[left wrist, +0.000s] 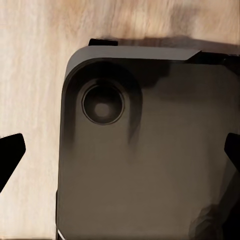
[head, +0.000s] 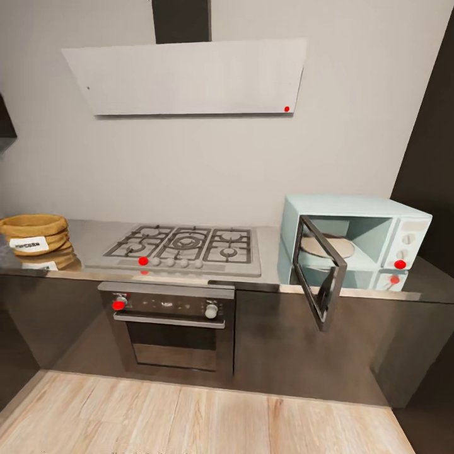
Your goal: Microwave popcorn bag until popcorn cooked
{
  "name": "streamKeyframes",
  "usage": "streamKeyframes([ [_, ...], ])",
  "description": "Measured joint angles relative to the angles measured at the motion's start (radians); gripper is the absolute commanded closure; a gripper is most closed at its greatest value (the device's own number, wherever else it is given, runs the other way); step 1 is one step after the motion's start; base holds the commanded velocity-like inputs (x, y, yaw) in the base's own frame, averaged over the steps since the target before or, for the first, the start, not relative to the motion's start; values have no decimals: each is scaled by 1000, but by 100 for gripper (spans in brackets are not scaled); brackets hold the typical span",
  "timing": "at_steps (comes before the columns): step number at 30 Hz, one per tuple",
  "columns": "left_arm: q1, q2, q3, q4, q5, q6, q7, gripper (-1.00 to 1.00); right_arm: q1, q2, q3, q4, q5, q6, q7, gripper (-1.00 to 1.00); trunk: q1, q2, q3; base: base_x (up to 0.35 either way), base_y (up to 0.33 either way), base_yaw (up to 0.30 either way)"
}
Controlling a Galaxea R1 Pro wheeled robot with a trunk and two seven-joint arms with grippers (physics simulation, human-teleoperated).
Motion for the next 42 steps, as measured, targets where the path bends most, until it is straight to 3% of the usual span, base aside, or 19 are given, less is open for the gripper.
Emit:
streamKeyframes([
  [42, 0, -2, 0, 0, -1, 0, 0, -100, 0, 8, 0, 0, 0, 0, 1, -100, 0, 0, 0, 0, 0, 274],
])
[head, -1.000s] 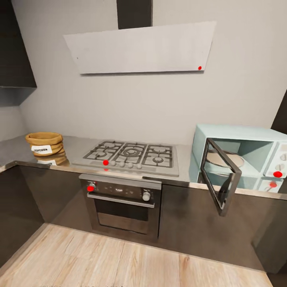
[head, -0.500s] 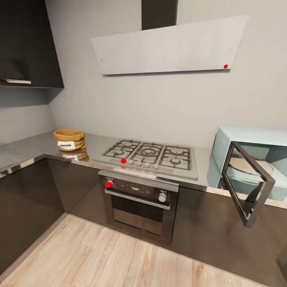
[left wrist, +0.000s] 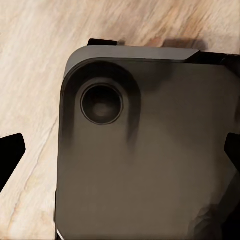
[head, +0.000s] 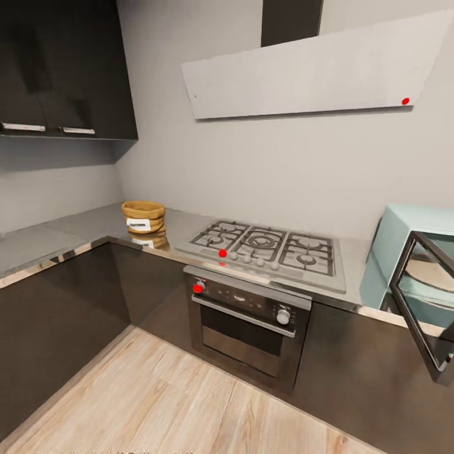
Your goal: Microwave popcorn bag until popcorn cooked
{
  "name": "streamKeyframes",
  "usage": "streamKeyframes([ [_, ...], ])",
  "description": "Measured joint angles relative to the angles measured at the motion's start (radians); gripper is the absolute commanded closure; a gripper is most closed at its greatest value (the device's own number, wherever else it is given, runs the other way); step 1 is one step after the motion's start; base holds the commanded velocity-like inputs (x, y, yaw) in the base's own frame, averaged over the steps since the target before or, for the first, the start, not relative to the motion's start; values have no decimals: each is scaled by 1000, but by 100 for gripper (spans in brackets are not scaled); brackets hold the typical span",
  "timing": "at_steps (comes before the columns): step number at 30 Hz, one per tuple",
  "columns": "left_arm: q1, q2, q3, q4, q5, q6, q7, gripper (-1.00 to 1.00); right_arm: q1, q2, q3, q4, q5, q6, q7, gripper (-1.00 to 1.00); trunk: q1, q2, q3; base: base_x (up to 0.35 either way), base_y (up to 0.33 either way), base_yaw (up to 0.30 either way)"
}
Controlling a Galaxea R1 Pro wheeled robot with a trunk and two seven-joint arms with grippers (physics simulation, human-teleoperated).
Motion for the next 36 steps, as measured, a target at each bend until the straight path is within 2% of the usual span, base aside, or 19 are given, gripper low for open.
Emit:
streamKeyframes([
  [7, 0, 0, 0, 0, 1, 0, 0, -100, 0, 1, 0, 0, 2, 0, 0, -100, 0, 0, 0, 0, 0, 274],
  [12, 0, 0, 0, 0, 1, 0, 0, -100, 0, 18, 0, 0, 2, 0, -1, -100, 0, 0, 0, 0, 0, 274],
  [36, 0, 2, 0, -1, 1, -1, 0, -100, 0, 20, 0, 0, 2, 0, -1, -100, 0, 0, 0, 0, 0, 274],
])
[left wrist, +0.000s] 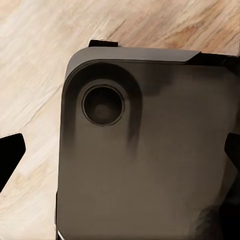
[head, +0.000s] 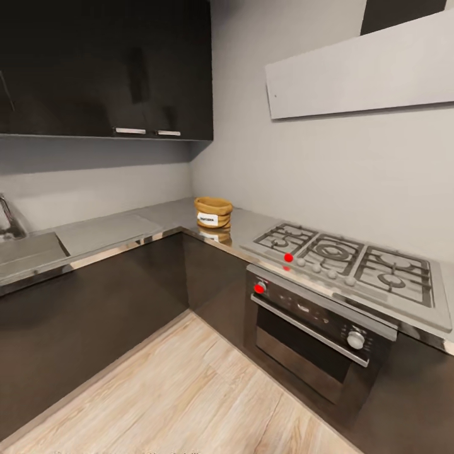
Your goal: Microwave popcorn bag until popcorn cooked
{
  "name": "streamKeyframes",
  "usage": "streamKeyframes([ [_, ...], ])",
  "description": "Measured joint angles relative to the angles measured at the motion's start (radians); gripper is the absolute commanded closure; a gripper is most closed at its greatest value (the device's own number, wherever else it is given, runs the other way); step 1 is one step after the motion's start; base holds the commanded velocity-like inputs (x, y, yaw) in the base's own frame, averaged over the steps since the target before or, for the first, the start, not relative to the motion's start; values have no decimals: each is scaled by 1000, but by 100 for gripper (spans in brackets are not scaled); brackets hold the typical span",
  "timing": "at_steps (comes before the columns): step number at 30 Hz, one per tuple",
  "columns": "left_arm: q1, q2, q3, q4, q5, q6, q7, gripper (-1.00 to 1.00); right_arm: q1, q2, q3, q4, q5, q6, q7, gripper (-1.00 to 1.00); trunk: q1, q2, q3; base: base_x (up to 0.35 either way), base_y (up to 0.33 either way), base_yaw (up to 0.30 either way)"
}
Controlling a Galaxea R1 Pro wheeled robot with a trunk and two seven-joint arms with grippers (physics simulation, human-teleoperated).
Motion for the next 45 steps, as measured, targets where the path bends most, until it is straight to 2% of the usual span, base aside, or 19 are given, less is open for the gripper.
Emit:
streamKeyframes([
  [17, 0, 0, 0, 0, 0, 0, 0, -100, 0, 0, 0, 0, 0, 0, 0, -100, 0, 0, 0, 0, 0, 260],
  [29, 0, 0, 0, 0, 0, 1, 0, -100, 0, -5, 6, -1, 4, 12, 1, -100, 0, 0, 0, 8, 7, 11],
  [45, 0, 0, 0, 1, -1, 1, -1, -100, 0, -7, 8, -1, 5, 9, 0, -100, 0, 0, 0, 216, 210, 0],
])
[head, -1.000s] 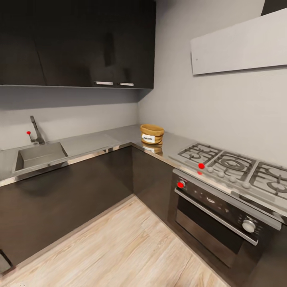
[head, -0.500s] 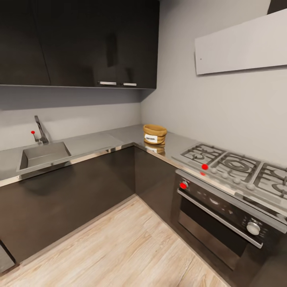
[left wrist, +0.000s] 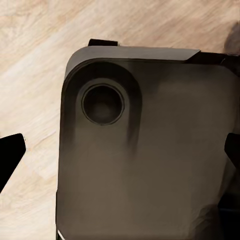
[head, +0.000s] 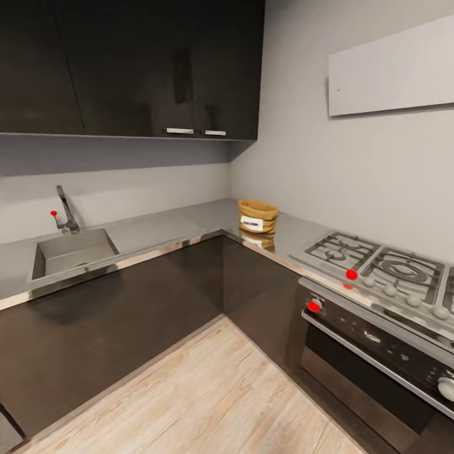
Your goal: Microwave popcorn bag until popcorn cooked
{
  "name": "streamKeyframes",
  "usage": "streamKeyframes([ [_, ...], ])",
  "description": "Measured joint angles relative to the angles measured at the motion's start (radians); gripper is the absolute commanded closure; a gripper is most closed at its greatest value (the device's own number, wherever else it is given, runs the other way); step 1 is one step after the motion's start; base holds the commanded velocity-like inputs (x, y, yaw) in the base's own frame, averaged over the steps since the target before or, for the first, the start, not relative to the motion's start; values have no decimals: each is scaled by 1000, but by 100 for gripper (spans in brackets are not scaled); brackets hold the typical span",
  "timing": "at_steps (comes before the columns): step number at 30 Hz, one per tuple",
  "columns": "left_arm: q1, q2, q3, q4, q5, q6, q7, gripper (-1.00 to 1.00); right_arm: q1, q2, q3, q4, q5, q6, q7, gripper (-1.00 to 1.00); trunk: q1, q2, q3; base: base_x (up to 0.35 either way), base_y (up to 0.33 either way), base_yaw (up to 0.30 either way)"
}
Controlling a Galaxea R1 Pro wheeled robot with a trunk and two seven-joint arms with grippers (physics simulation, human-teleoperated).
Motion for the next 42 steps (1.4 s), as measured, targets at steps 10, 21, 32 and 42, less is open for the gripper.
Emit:
streamKeyframes([
  [10, 0, 0, 0, 0, 0, 0, 0, -100, 0, 2, 0, 0, 0, -2, 0, -100, 0, 0, 0, 227, 206, 0],
  [21, 0, 0, 0, 0, 0, 0, 0, -100, 0, 3, 0, 0, 1, -4, 0, -100, 0, 0, 0, 227, 156, 0],
  [32, 0, 0, 0, 0, 0, 0, 0, -100, 0, 4, 0, 0, 0, -9, 0, -100, 0, 0, 0, 227, 142, 0],
  [42, 0, 0, 0, 0, 0, 0, 0, -100, 0, 4, 0, 0, 0, -9, 0, -100, 0, 0, 0, 211, 118, 0],
])
